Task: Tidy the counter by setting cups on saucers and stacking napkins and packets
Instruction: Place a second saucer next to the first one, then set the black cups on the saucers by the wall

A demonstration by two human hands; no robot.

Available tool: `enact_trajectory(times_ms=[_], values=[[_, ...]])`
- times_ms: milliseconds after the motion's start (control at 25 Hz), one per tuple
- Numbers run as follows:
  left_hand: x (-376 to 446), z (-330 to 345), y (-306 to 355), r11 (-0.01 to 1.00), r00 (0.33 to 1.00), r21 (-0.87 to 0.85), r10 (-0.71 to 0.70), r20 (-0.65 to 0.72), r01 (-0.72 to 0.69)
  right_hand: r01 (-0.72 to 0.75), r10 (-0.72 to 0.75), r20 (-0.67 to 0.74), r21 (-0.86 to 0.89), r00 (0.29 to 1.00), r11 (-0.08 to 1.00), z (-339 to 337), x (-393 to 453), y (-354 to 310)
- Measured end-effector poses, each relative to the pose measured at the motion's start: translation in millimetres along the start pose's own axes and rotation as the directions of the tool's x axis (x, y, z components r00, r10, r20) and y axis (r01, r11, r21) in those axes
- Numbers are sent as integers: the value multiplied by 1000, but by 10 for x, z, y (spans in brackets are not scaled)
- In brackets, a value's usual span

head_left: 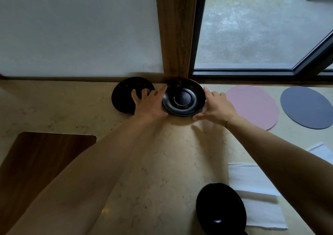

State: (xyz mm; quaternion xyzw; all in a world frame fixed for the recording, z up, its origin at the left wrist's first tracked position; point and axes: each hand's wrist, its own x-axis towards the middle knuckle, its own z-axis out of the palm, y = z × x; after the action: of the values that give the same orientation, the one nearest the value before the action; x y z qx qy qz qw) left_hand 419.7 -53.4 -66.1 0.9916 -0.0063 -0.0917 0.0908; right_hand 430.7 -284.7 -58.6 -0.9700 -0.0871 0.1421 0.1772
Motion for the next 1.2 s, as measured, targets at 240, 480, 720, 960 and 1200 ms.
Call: enact_trajectory(times_ms=[240,480,720,960,1200], values=[[-545,-138,-43,999,999,-41,-2,39,4,-20,15,-59,-90,998,996,-31,-507,-177],[-1537,-288,-152,982,995,-162,-86,44,92,57,-71,-116,-118,991,991,-64,-1314,-581],[-2624,-431,-404,960,989,-238,-142,38,147,125,-131,-87,-62,988,990,3,-2209,-987],[-3562,-379,-760,945,985,-283,-169,18,167,207,-207,-11,-13,978,978,337,-2877,-1380],[-4421,-170,-1169,898,969,-364,-230,92,247,271,-271,70,13,960,962,746,-3295,-1755]])
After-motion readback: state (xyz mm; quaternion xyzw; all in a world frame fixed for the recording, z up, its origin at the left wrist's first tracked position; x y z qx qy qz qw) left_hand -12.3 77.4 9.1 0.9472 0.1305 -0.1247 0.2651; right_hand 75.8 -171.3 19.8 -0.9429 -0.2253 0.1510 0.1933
